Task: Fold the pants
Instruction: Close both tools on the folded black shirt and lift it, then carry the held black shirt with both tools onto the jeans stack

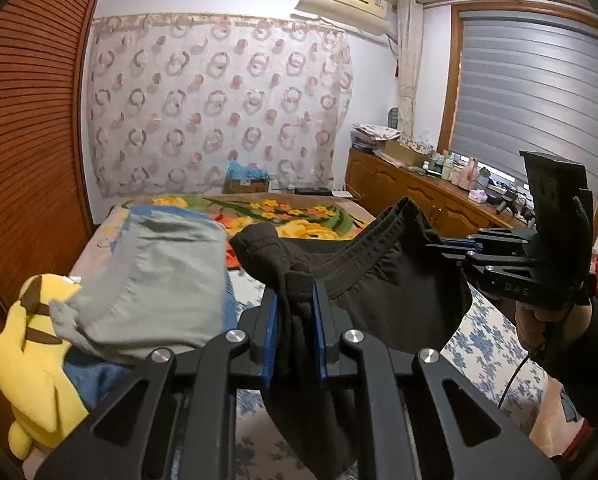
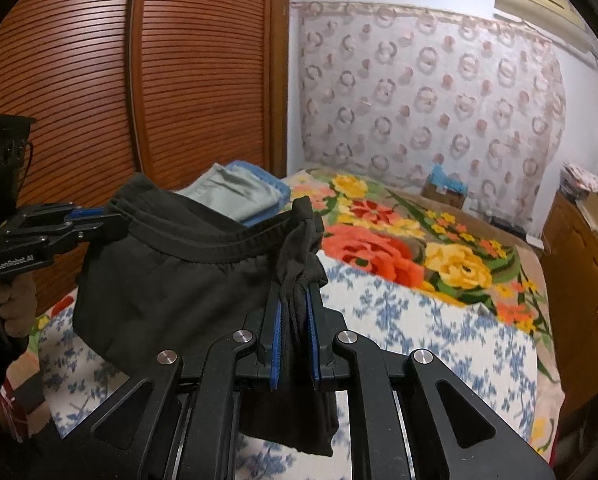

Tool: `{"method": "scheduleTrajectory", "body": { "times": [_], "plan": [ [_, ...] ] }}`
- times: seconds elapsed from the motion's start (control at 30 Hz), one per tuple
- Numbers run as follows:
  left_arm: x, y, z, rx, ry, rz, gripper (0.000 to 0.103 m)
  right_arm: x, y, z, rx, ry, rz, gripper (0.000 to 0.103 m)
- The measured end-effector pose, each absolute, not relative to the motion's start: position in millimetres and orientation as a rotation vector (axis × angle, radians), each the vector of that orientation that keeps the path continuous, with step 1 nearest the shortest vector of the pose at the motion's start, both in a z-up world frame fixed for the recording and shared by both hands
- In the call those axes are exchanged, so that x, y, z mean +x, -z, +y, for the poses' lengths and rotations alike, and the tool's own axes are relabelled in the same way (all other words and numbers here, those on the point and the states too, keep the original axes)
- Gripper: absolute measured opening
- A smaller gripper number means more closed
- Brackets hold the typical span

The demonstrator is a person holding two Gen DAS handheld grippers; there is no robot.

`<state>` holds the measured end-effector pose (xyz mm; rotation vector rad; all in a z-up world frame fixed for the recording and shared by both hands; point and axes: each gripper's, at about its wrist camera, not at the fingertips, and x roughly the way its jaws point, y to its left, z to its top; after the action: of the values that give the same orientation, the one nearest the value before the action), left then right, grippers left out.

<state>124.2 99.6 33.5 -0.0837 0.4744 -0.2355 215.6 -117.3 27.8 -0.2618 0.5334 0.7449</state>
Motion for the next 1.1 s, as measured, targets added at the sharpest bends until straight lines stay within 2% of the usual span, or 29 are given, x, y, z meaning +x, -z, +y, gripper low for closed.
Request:
{"method": "scheduleTrajectory", "body": {
  "times": [0.4, 0.63, 1.1],
  "plan": [
    [142, -51, 147, -0.103, 0.134, 0.411, 0.013, 258, -58, -64, -0.313, -0.797, 0.437, 0.008],
    [149, -42, 170, -0.135, 0.060, 0.394, 0.013, 290, -65, -17, -0.386, -0.821, 0.373, 0.008],
    [142, 1, 211, -0.264, -0.067, 0.410, 0.013, 346, -40, 91, -0.406, -0.945, 0.461, 0.008]
  ]
}}
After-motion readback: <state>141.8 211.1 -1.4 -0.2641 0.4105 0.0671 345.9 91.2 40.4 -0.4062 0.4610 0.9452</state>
